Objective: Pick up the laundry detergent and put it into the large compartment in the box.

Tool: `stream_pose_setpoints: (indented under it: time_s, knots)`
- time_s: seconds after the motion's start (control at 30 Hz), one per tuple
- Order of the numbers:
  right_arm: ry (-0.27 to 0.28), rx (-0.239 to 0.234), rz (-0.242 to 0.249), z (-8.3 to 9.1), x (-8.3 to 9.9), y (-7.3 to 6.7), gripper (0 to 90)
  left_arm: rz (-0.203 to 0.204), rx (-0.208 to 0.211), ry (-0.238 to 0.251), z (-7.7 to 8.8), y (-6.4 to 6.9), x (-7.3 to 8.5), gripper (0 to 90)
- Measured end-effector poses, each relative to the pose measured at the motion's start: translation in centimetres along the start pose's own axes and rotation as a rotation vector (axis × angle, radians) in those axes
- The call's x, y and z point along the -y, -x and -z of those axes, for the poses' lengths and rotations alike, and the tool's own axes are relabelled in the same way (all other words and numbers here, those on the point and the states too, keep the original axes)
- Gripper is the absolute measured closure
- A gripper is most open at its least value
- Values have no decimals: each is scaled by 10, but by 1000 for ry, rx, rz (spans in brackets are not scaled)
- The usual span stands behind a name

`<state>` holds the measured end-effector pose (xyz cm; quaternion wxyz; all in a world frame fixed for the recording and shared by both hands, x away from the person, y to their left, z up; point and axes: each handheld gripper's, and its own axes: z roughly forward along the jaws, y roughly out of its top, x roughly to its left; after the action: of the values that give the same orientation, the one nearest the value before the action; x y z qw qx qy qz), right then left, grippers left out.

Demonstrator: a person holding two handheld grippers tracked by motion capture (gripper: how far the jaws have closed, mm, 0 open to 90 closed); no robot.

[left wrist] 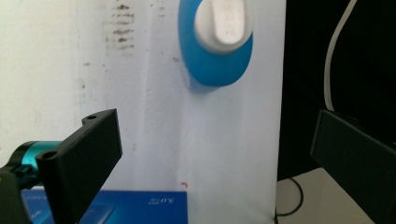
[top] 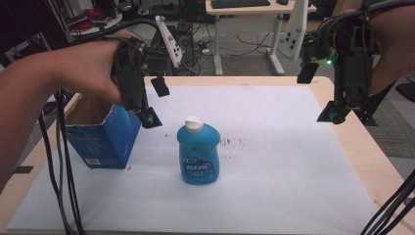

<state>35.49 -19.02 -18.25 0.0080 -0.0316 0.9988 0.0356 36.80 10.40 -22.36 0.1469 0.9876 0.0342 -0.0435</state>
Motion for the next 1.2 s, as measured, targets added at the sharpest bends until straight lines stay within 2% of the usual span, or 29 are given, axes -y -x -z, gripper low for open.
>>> stream_pose_setpoints:
  time_s: [0.1, 0.5, 0.63, 0.83, 1.2]
  knots:
    - [-3, 3, -6, 0, 3, 1, 7, -11, 12, 19, -6, 3, -5, 19]
    - [-12, -6, 8, -2, 0, 1, 7, -22, 3, 17, -32, 9, -21, 19]
    - [-11, -5, 7, -2, -1, 1, 7, -34, -14, -22, -42, 10, -29, 19]
    - [-7, -5, 5, -4, -1, 0, 7, -27, -32, -62, -55, 7, -40, 19]
    - [-3, -1, 4, -6, -2, 1, 7, -37, -26, -107, -76, 8, -55, 19]
